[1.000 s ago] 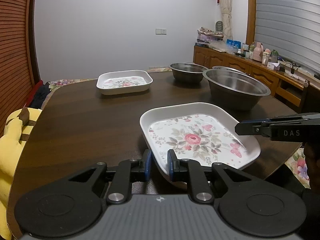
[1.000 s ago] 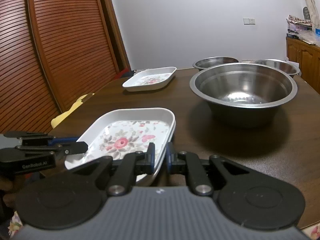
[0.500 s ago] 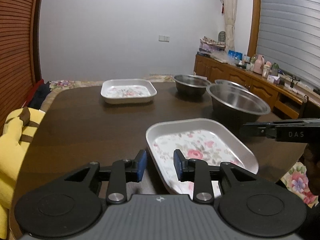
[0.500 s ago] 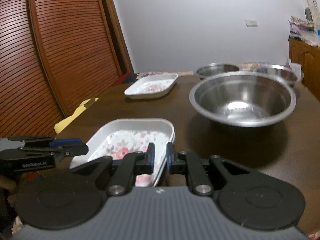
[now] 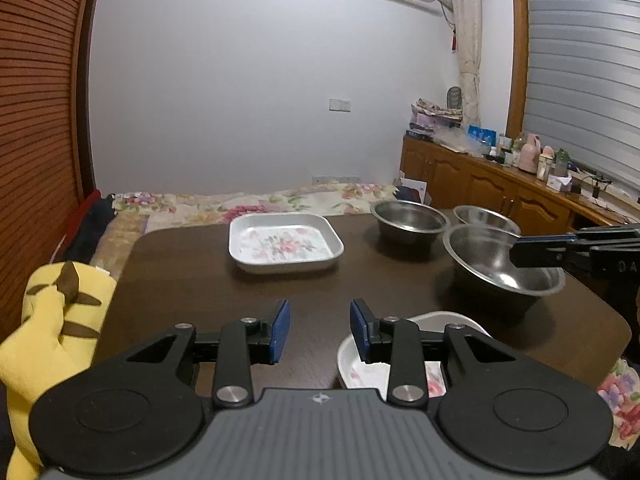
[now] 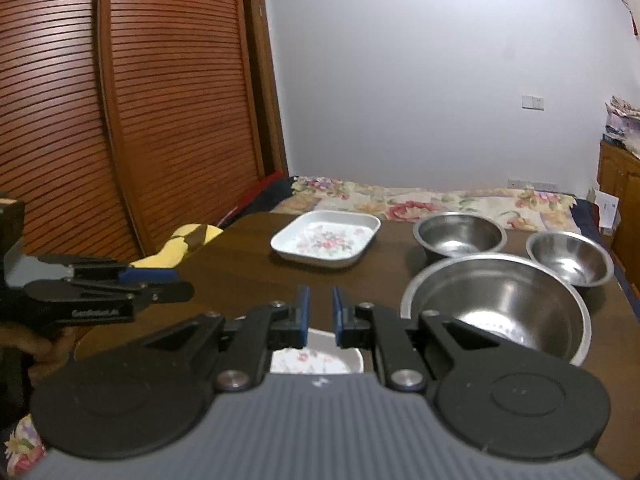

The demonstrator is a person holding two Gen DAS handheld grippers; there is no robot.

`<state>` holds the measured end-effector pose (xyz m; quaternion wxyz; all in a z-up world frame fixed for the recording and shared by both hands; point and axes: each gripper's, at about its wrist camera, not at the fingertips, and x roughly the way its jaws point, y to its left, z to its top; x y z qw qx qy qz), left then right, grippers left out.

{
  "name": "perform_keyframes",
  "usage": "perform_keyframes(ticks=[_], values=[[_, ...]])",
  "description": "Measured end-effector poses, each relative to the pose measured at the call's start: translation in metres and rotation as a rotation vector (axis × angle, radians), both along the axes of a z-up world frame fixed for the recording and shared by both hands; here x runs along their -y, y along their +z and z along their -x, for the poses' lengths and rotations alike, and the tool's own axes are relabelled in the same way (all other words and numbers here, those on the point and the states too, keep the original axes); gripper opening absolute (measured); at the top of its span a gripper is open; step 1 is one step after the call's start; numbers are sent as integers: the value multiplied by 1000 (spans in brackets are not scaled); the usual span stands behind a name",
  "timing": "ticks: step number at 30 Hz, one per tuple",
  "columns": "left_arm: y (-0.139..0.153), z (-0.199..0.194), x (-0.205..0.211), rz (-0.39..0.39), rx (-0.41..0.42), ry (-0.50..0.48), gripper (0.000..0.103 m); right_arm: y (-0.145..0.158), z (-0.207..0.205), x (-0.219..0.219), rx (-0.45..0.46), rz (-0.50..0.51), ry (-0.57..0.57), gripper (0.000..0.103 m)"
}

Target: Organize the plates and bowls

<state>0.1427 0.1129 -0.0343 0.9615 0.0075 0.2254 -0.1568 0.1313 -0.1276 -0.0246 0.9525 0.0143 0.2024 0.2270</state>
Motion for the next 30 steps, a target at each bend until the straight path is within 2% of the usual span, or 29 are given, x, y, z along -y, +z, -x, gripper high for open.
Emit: perform_keyframes(ticks=[10, 23, 27, 28, 30], values=[[7, -31, -3, -42, 2, -5, 36, 10, -29, -12, -39, 21, 34, 14], [6, -93, -12, -36, -49, 10, 36, 17, -90, -18, -111, 58, 61, 14], [4, -113, -16, -37, -63, 24, 40, 15, -115, -22, -152, 60, 78, 14], [3, -119, -17, -36, -66, 29, 42, 14, -121, -24, -161, 63, 81, 15], [1, -131, -20, -33, -73, 39, 46, 14, -133, -28, -168, 70, 84, 27]])
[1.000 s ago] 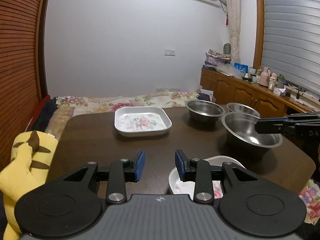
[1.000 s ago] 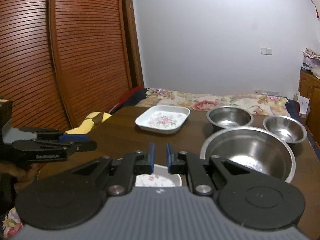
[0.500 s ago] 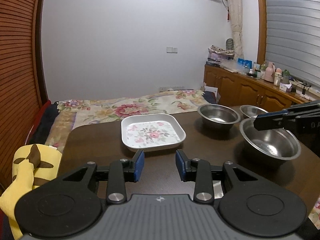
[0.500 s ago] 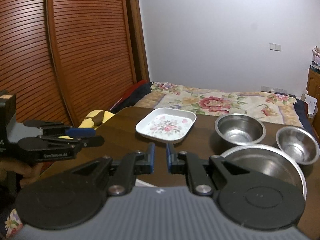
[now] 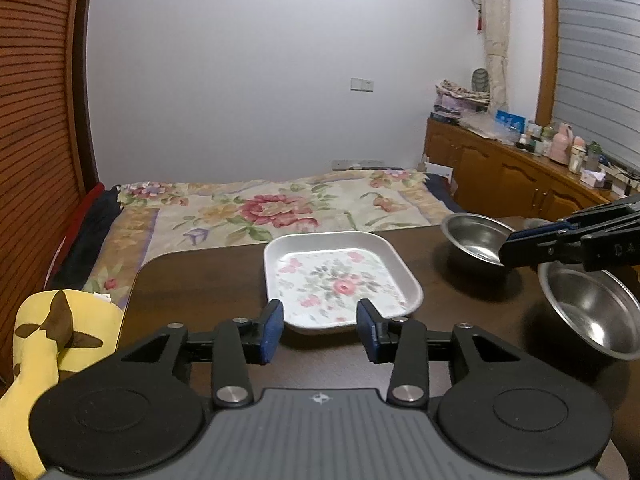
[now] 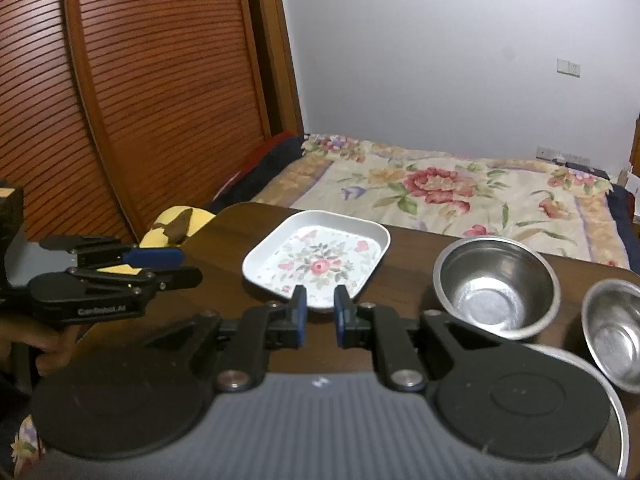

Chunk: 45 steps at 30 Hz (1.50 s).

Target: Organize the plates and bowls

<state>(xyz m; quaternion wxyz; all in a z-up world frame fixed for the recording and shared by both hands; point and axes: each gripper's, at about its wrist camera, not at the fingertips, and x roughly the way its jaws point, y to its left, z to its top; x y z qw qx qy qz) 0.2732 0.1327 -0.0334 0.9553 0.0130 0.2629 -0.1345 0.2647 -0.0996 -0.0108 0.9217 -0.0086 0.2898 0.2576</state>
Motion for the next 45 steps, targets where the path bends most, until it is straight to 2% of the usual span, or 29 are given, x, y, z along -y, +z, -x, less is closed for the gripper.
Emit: perform_keyframes(ticks=[1, 2, 11, 23, 28, 32, 37, 39, 43, 45], values=[[-1, -6, -1, 3, -4, 5, 46, 1, -5, -2, -1, 3, 3, 35], [-3, -12, -3, 6, -10, 9, 46, 1, -10, -4, -4, 8, 7, 36], [-14, -57, -5, 6, -51, 18, 46, -2, -56, -17, -57, 19, 33, 36], [-40, -95, -7, 16, -101, 4, 46, -40, -113, -22, -233, 58, 23, 36], [-47, -102, -10, 39, -110, 10, 40, -48, -123, -23, -292, 57, 27, 34], [-51, -103, -11, 55, -104, 5, 37, -48, -131, -25, -294, 86, 31, 34], [-55, -104, -10, 59, -106, 5, 23, -49, -135, -27, -296, 121, 38, 32], [-56, -105, -10, 53, -110, 9, 17, -50, -137, -29, -296, 138, 42, 31], [-56, -106, -12, 61, -117, 6, 15, -50, -138, -28, -307, 152, 50, 21], [-56, -106, -12, 61, -116, 8, 15, -50, -138, -29, -305, 159, 60, 20]])
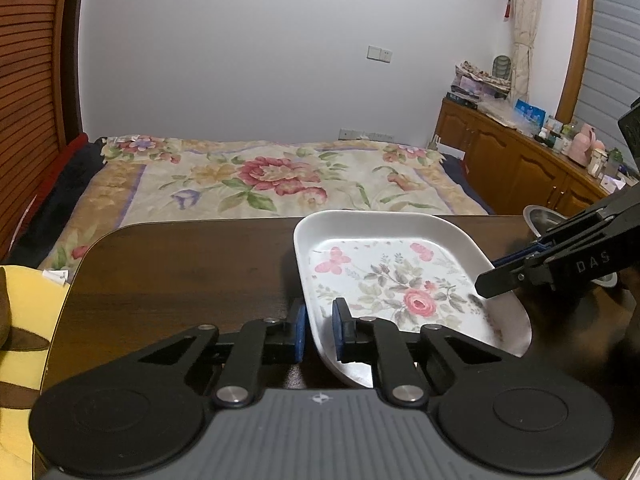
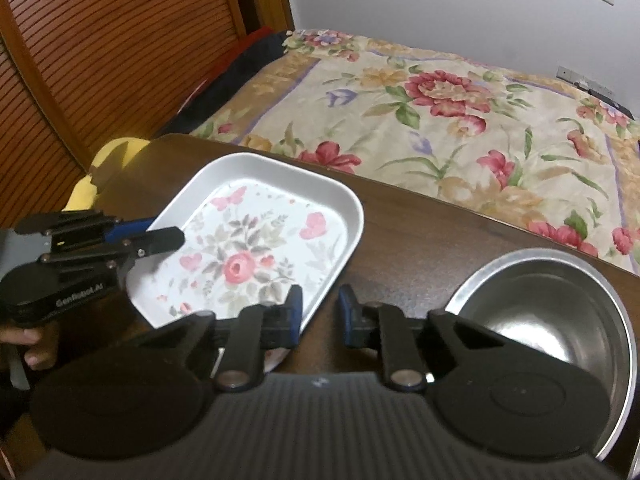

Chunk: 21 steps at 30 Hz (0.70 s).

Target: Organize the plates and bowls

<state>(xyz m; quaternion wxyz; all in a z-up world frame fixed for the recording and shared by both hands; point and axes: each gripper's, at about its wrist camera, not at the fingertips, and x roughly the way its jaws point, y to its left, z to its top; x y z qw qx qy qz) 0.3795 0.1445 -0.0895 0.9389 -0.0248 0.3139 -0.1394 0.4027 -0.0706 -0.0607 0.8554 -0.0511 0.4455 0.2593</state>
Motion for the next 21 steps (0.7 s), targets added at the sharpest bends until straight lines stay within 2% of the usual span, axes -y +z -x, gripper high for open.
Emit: perform_keyframes(ticks=[6, 13, 21], values=[[-1, -1, -2, 7, -2, -10, 15, -2, 1, -4, -7, 9, 26, 17], [2, 0, -8, 56, -34, -19, 12, 0, 2, 1, -16, -15, 10, 15], [28, 21, -11, 79, -9, -25, 12, 18, 15, 12, -1, -75, -6, 14]])
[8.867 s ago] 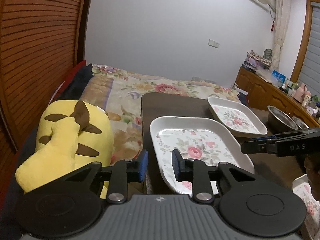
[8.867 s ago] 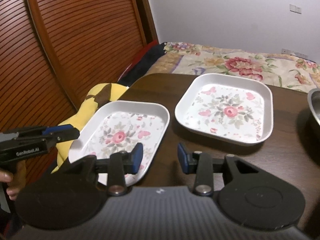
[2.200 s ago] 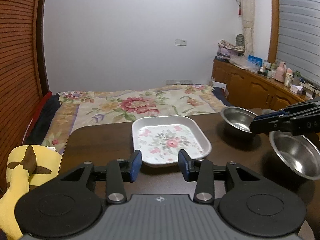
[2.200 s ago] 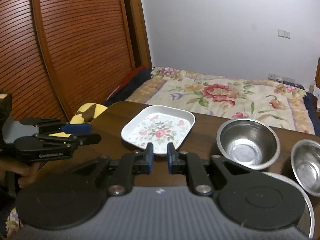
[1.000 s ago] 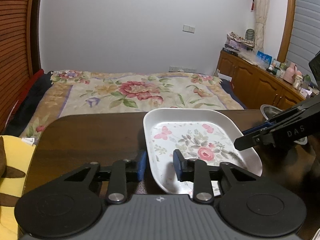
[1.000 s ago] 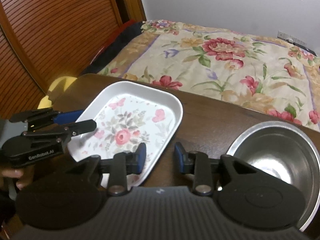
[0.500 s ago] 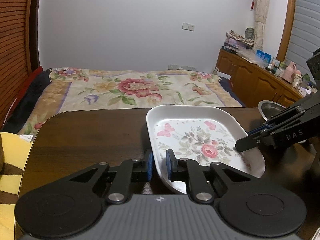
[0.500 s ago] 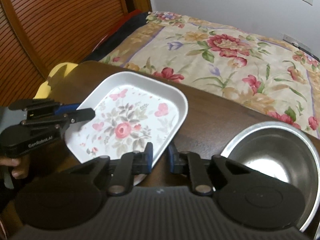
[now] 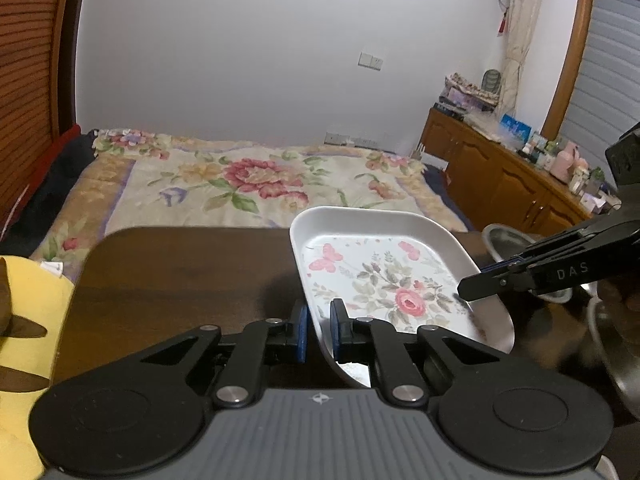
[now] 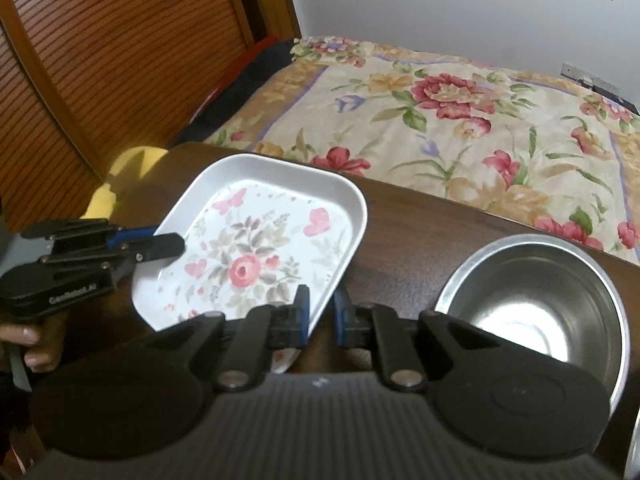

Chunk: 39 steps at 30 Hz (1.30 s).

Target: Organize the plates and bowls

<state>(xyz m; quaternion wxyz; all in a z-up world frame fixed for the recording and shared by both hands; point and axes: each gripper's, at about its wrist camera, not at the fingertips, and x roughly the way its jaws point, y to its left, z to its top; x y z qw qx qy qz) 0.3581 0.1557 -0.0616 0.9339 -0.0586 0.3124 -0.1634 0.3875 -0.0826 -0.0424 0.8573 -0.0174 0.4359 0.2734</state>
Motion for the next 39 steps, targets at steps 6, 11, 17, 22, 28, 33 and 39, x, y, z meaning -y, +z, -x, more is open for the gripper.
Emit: perform_keyframes(ticks=[6, 11, 17, 22, 28, 33, 39], values=[[26, 25, 2, -9, 33, 3, 12, 27, 26, 5, 39, -36, -1, 13], [45, 51, 5, -10, 48, 2, 12, 49, 49, 11, 71, -53, -3, 13], [70, 88, 8, -3, 78, -1, 12, 75, 82, 19, 122, -69, 4, 13], [88, 121, 16, -8, 110, 0, 12, 87, 112, 26, 156, -74, 8, 13], [95, 153, 24, 2, 118, -10, 12, 88, 145, 39, 169, -87, 3, 13], [94, 178, 33, -2, 121, -11, 12, 85, 168, 51, 172, -106, -4, 13], [86, 202, 44, -38, 119, -20, 12, 77, 196, 59, 188, -103, 0, 14]])
